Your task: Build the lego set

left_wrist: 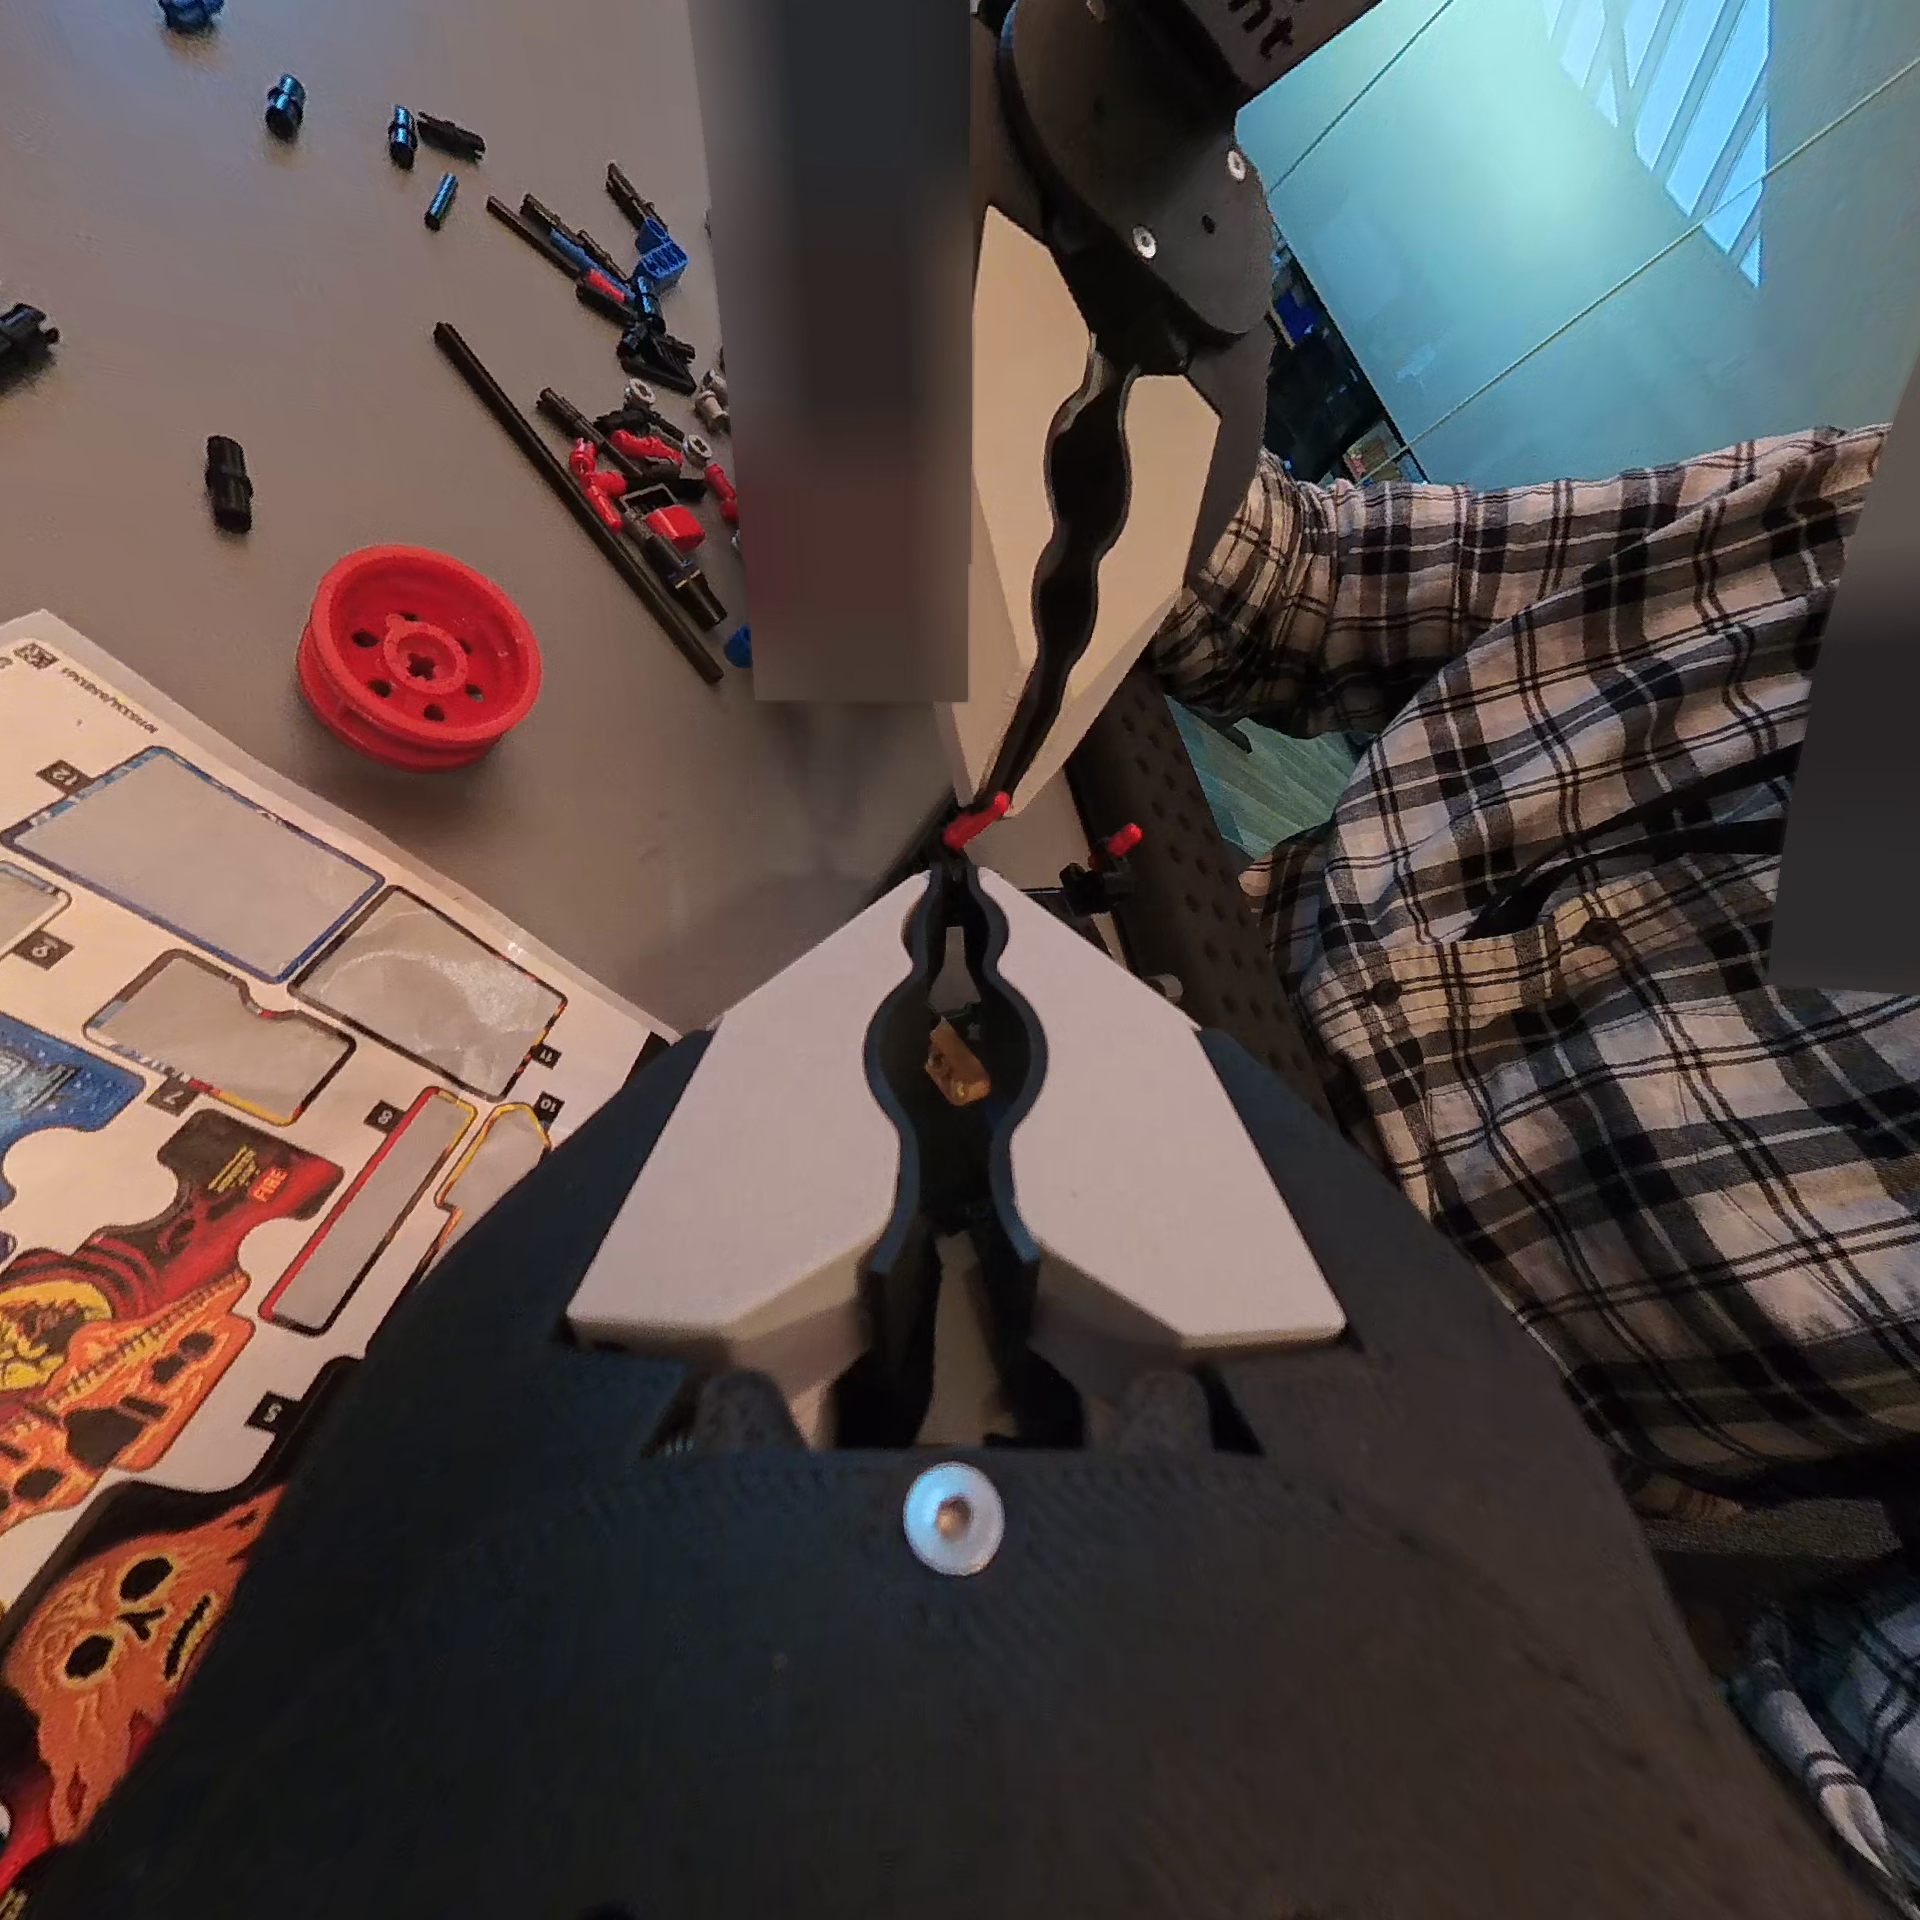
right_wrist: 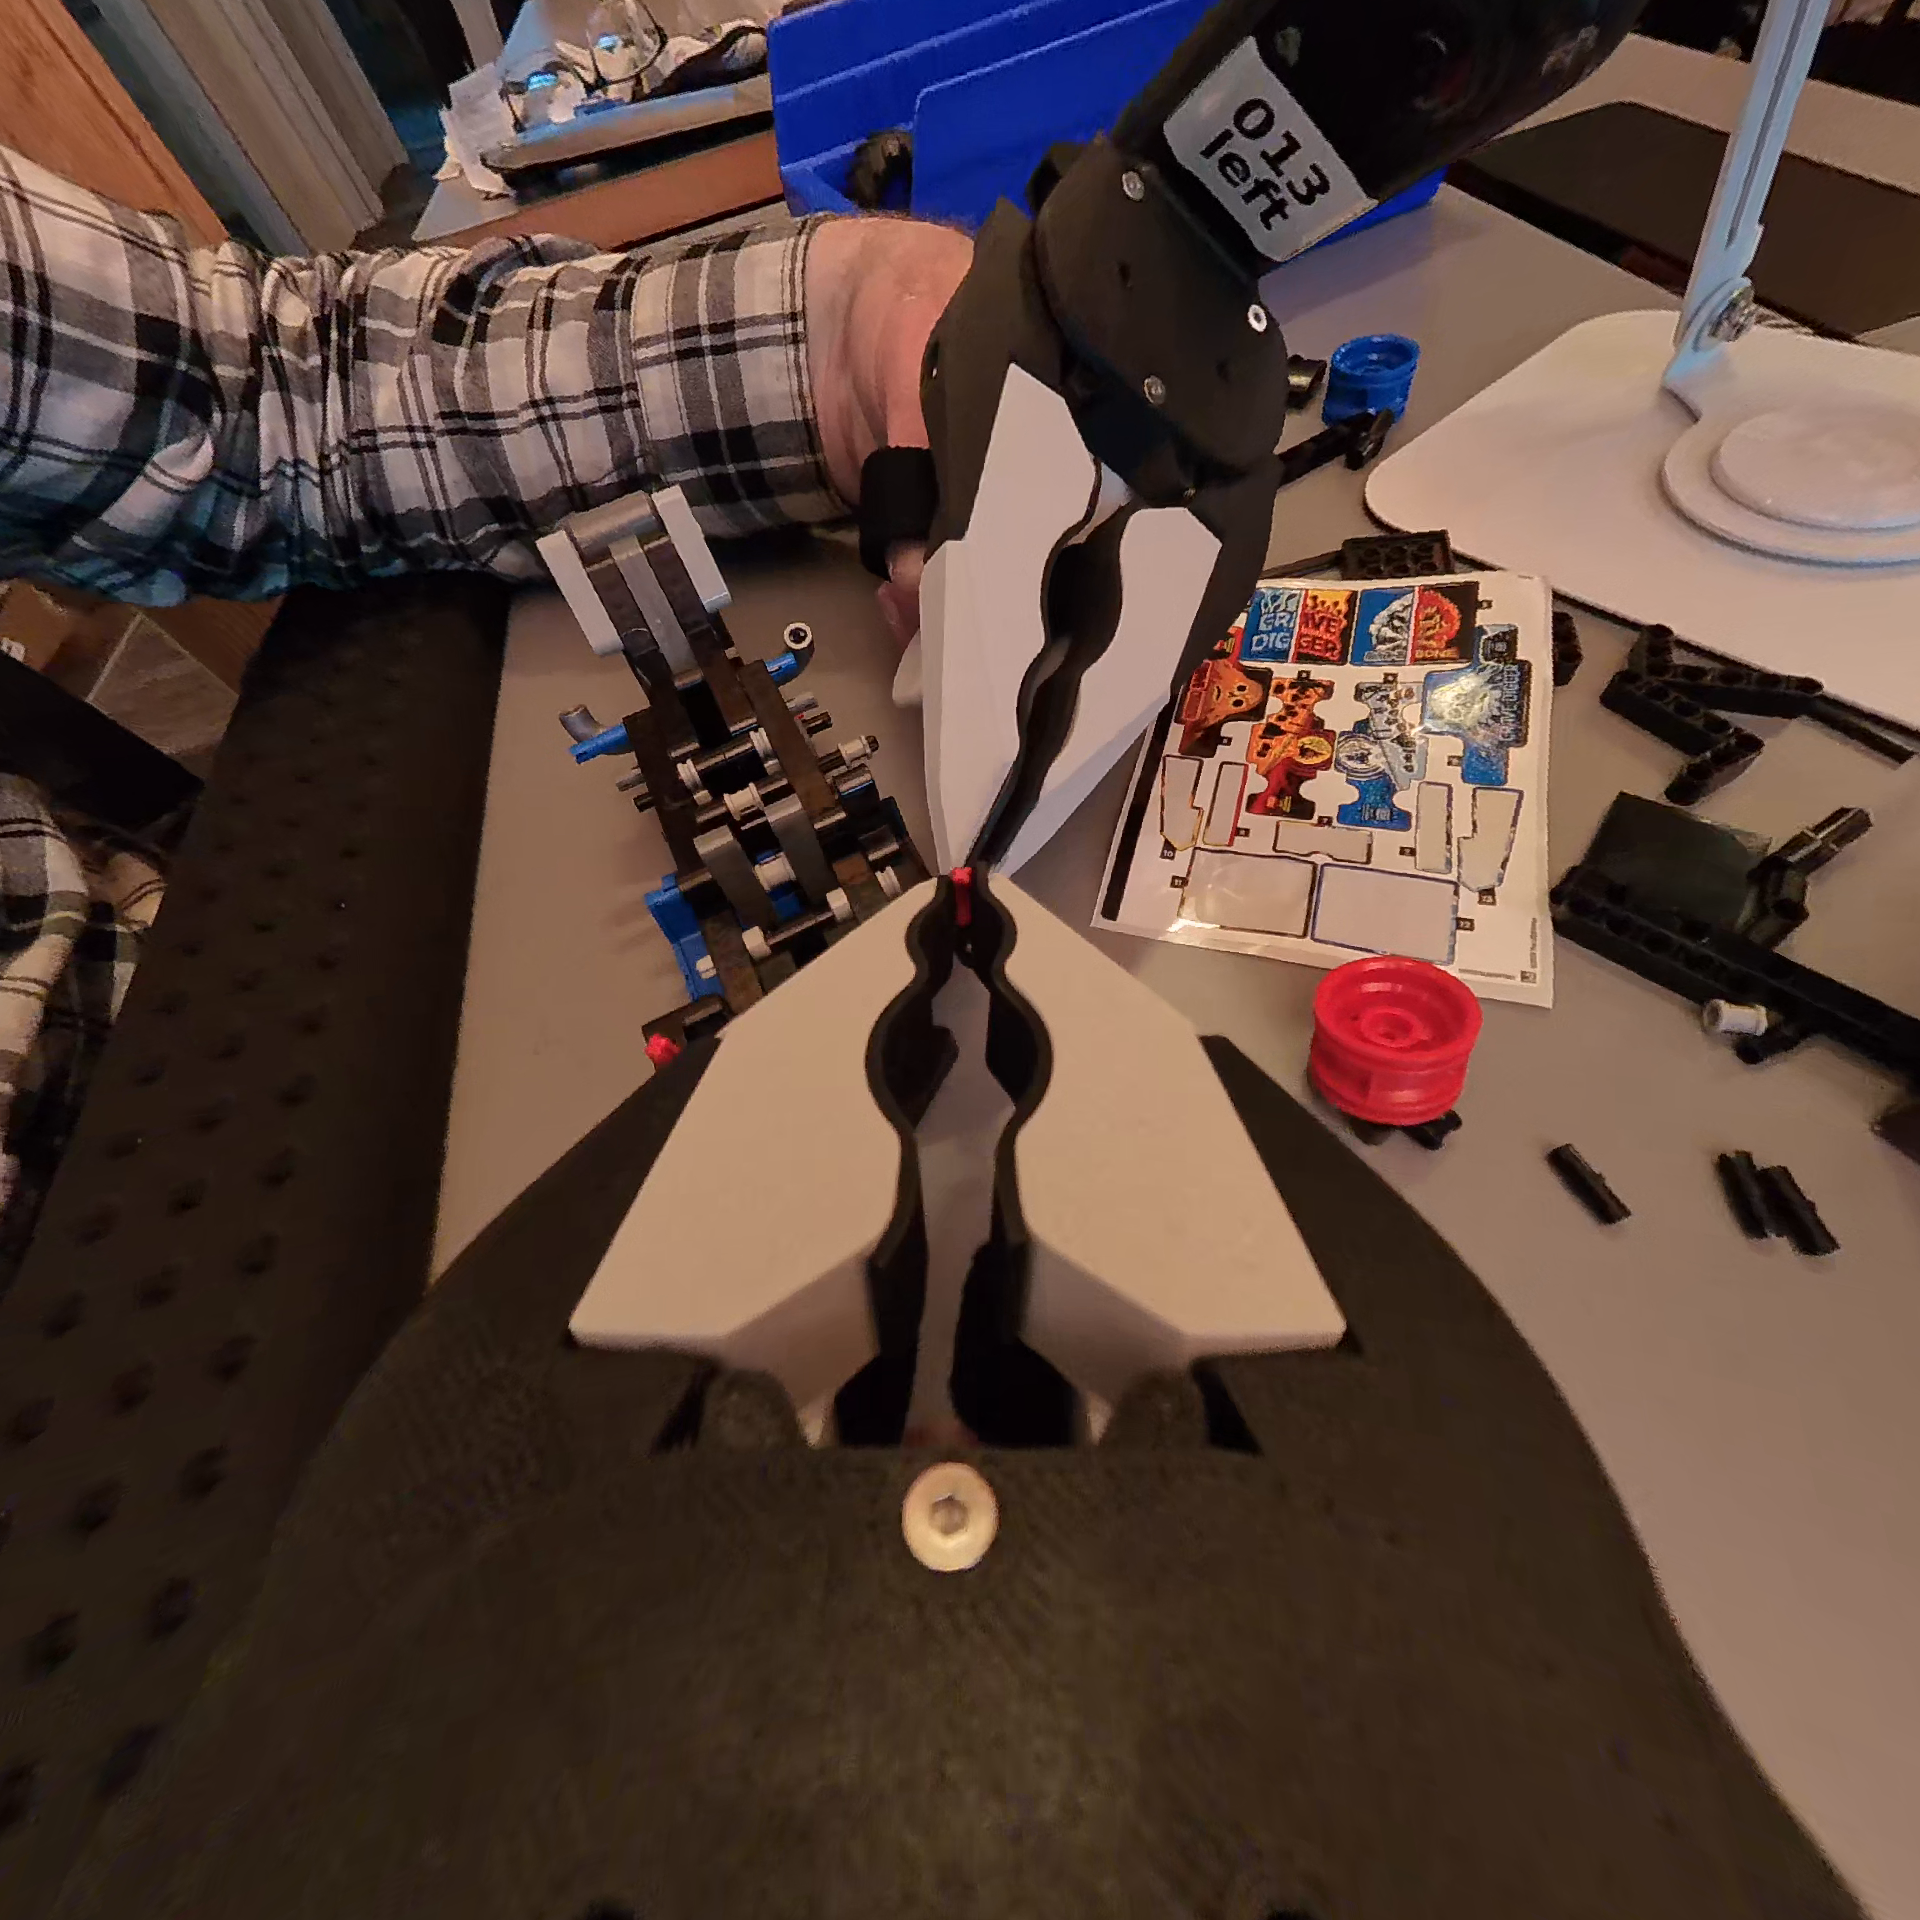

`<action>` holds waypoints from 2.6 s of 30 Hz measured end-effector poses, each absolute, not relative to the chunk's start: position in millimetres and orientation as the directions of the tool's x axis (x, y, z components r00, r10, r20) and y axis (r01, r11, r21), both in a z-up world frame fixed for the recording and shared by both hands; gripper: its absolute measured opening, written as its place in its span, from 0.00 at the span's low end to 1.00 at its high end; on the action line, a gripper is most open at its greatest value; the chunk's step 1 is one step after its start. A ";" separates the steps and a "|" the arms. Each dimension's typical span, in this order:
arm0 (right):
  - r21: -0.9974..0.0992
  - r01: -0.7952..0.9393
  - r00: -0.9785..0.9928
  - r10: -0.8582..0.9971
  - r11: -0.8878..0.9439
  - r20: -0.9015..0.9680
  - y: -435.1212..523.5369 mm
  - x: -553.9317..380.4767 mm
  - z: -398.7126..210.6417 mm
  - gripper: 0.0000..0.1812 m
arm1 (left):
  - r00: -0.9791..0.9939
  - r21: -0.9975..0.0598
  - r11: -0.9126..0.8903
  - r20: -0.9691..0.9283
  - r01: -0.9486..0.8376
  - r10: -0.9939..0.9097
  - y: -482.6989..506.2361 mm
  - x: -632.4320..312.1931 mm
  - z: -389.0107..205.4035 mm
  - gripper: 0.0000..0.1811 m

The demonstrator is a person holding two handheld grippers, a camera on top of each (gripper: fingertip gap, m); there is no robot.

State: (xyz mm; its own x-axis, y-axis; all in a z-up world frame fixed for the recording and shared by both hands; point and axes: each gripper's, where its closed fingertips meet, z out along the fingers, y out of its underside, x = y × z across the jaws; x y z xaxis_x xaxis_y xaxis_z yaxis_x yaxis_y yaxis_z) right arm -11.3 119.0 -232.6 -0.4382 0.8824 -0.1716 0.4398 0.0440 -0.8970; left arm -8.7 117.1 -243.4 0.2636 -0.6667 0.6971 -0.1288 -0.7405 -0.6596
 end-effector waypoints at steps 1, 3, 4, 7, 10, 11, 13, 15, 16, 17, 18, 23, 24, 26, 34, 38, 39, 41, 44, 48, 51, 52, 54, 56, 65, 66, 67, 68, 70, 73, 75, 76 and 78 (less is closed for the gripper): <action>-0.895 0.443 -0.434 0.884 0.044 -0.172 118.0 -11.4 -232.6 0.00 | 0.262 -0.660 -0.740 0.697 -0.130 -0.668 116.9 -8.6 -243.3 0.00; -0.894 0.446 -0.431 0.886 0.042 -0.173 117.8 -11.5 -233.2 0.00 | 0.260 -0.661 -0.738 0.696 -0.135 -0.670 116.0 -8.2 -243.5 0.00; -0.893 0.450 -0.425 0.887 0.035 -0.180 118.3 -11.6 -233.3 0.00 | 0.261 -0.660 -0.739 0.696 -0.134 -0.669 116.2 -8.4 -243.6 0.00; -0.888 0.459 -0.406 0.895 0.024 -0.186 118.6 -12.1 -233.7 0.00 | 0.265 -0.660 -0.740 0.695 -0.132 -0.668 116.7 -8.7 -243.9 0.00; -0.879 0.476 -0.374 0.901 -0.017 -0.221 118.6 -12.7 -233.8 0.00 | 0.267 -0.660 -0.739 0.694 -0.133 -0.669 116.7 -8.8 -243.9 0.00; -0.878 0.478 -0.369 0.900 -0.032 -0.233 118.3 -12.5 -233.5 0.00 | 0.266 -0.661 -0.738 0.693 -0.135 -0.670 116.4 -8.7 -243.8 0.00; -0.879 0.476 -0.366 0.900 -0.040 -0.238 117.6 -11.1 -233.2 0.00 | 0.262 -0.662 -0.737 0.693 -0.138 -0.672 115.6 -8.0 -243.5 0.00; -0.882 0.469 -0.360 0.903 -0.043 -0.236 117.8 -9.7 -232.6 0.00 | 0.260 -0.663 -0.735 0.692 -0.139 -0.673 115.3 -7.2 -243.1 0.00; -0.883 0.467 -0.357 0.903 -0.047 -0.237 117.5 -9.5 -232.7 0.00 | 0.262 -0.663 -0.735 0.691 -0.139 -0.673 115.4 -7.3 -243.3 0.00; -0.884 0.464 -0.356 0.903 -0.051 -0.239 117.7 -9.3 -232.6 0.00 | 0.262 -0.663 -0.736 0.692 -0.139 -0.673 115.5 -7.5 -243.4 0.00; -0.885 0.462 -0.358 0.902 -0.054 -0.242 117.6 -9.1 -232.5 0.00 | 0.263 -0.662 -0.736 0.692 -0.138 -0.672 115.7 -7.6 -243.5 0.00; -0.886 0.459 -0.353 0.904 -0.060 -0.243 118.3 -10.2 -233.0 0.00 | 0.262 -0.663 -0.735 0.692 -0.138 -0.673 115.6 -7.5 -243.4 0.00; -0.887 0.458 -0.354 0.902 -0.064 -0.248 118.4 -10.3 -233.1 0.00 | 0.262 -0.664 -0.735 0.691 -0.139 -0.673 115.5 -7.4 -243.4 0.00; -0.886 0.458 -0.353 0.900 -0.071 -0.255 118.4 -10.4 -233.0 0.00 | 0.262 -0.664 -0.735 0.691 -0.139 -0.674 115.6 -7.4 -243.4 0.00; -0.890 0.453 -0.365 0.900 -0.051 -0.238 117.1 -9.2 -233.7 0.00 | 0.262 -0.664 -0.734 0.690 -0.143 -0.675 115.0 -7.0 -243.6 0.00; -0.885 0.464 -0.344 0.913 -0.039 -0.220 118.2 -10.0 -235.2 0.00 | 0.269 -0.663 -0.734 0.688 -0.144 -0.674 115.5 -7.3 -244.7 0.00; -0.880 0.472 -0.333 0.915 -0.048 -0.228 119.0 -10.1 -236.0 0.00 | 0.274 -0.663 -0.735 0.687 -0.143 -0.673 116.1 -7.6 -245.2 0.00; -0.875 0.480 -0.320 0.915 -0.068 -0.247 118.5 -9.4 -237.1 0.00 | 0.284 -0.662 -0.734 0.683 -0.148 -0.673 116.8 -7.8 -246.7 0.00; -0.871 0.488 -0.318 0.917 -0.060 -0.242 116.2 -7.0 -239.9 0.00 | 0.264 -0.669 -0.728 0.682 -0.154 -0.682 113.5 -5.9 -244.1 0.00; -0.873 0.484 -0.331 0.913 -0.052 -0.238 113.6 -5.6 -239.6 0.00 | 0.253 -0.679 -0.714 0.670 -0.172 -0.698 109.7 -2.6 -241.9 0.03; -0.880 0.473 -0.348 0.906 -0.052 -0.240 110.8 -4.1 -236.4 0.00 | 0.261 -0.679 -0.705 0.656 -0.204 -0.708 105.9 0.5 -243.5 0.06; -0.882 0.470 -0.354 0.905 -0.046 -0.236 110.0 -3.0 -235.9 0.00 | 0.260 -0.679 -0.701 0.652 -0.218 -0.712 103.5 1.9 -243.8 0.07; -0.883 0.468 -0.361 0.901 -0.049 -0.241 108.7 -0.8 -234.8 0.00 | 0.275 -0.679 -0.692 0.636 -0.246 -0.721 100.7 3.5 -245.6 0.09; -0.888 0.456 -0.366 0.898 -0.055 -0.243 107.7 1.8 -231.4 0.00 | 0.267 -0.686 -0.680 0.625 -0.260 -0.733 96.6 6.1 -243.5 0.10; -0.905 0.420 -0.367 0.900 -0.065 -0.234 104.5 12.6 -223.6 0.00 | 0.242 -0.725 -0.606 0.555 -0.327 -0.796 88.4 15.5 -245.0 0.14; -0.905 0.420 -0.366 0.901 -0.065 -0.235 103.7 12.9 -223.8 0.00 | 0.240 -0.731 -0.599 0.548 -0.327 -0.801 89.0 16.4 -244.8 0.14; -0.904 0.422 -0.366 0.900 -0.064 -0.235 102.8 13.2 -224.3 0.00 | 0.238 -0.734 -0.596 0.546 -0.327 -0.803 88.9 16.9 -244.5 0.13; -0.904 0.423 -0.366 0.901 -0.063 -0.234 101.9 13.3 -224.8 0.00 | 0.240 -0.736 -0.594 0.544 -0.323 -0.804 89.9 17.0 -244.1 0.12; -0.903 0.424 -0.362 0.902 -0.065 -0.235 100.8 12.9 -225.3 0.00 | 0.244 -0.736 -0.602 0.550 -0.310 -0.798 91.3 17.3 -243.1 0.08; -0.901 0.427 -0.343 0.907 -0.083 -0.245 101.9 10.7 -226.3 0.00 | 0.286 -0.722 -0.627 0.559 -0.292 -0.778 94.7 16.5 -246.7 0.04; -0.898 0.432 -0.342 0.905 -0.087 -0.252 100.0 10.0 -227.0 0.00 | 0.300 -0.716 -0.640 0.568 -0.278 -0.766 93.2 16.8 -246.6 0.04; -0.899 0.430 -0.349 0.902 -0.086 -0.253 97.3 10.2 -226.1 0.00 | 0.315 -0.715 -0.644 0.566 -0.272 -0.762 92.9 16.3 -246.4 0.05; -0.898 0.434 -0.355 0.902 -0.076 -0.248 92.4 10.2 -227.6 0.00 | 0.354 -0.714 -0.652 0.558 -0.255 -0.750 93.4 13.7 -246.5 0.04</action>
State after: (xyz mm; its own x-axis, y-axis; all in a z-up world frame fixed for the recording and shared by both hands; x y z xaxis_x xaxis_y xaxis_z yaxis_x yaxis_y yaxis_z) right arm 10.2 92.4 -227.6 -0.3546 0.9016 -0.2476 0.4344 -0.0757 -0.8975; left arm 13.7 93.4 -246.5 0.3543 -0.7502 0.5583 -0.2546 -0.6519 -0.7143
